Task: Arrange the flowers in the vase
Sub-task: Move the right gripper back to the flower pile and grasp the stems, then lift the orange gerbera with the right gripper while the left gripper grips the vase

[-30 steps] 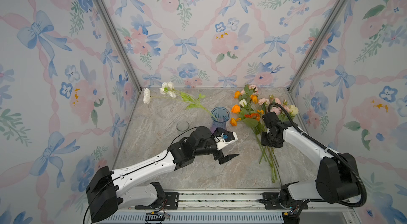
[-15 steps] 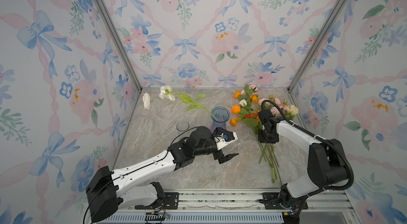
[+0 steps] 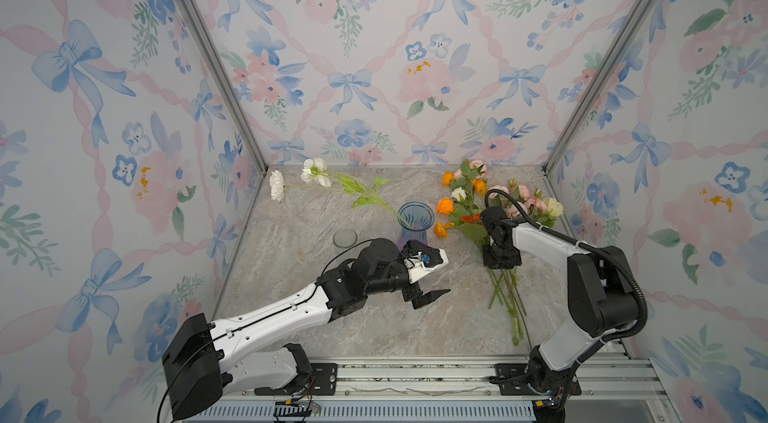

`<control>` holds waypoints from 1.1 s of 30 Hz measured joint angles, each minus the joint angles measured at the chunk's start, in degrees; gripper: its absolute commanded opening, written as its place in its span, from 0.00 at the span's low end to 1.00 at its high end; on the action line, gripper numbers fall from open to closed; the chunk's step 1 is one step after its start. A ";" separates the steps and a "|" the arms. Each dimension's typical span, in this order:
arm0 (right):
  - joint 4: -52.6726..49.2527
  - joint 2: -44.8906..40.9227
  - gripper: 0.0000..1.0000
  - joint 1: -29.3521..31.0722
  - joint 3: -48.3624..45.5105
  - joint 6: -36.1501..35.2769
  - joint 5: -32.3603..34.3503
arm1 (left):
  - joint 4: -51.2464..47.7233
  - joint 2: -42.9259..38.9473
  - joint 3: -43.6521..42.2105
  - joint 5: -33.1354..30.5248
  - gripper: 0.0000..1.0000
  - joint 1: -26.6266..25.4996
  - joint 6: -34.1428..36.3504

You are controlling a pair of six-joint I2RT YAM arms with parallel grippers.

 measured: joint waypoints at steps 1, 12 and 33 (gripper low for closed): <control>0.11 0.28 0.18 0.07 0.00 -0.11 0.07 | 0.00 0.00 0.00 -0.11 0.98 0.00 0.00; -0.26 -0.63 0.09 2.29 0.61 -0.50 2.23 | -0.02 0.00 0.00 -0.55 0.98 -0.02 0.00; -7.85 -8.79 0.00 3.28 10.29 -1.68 2.75 | -0.70 -2.84 -0.02 -2.49 0.98 0.31 1.62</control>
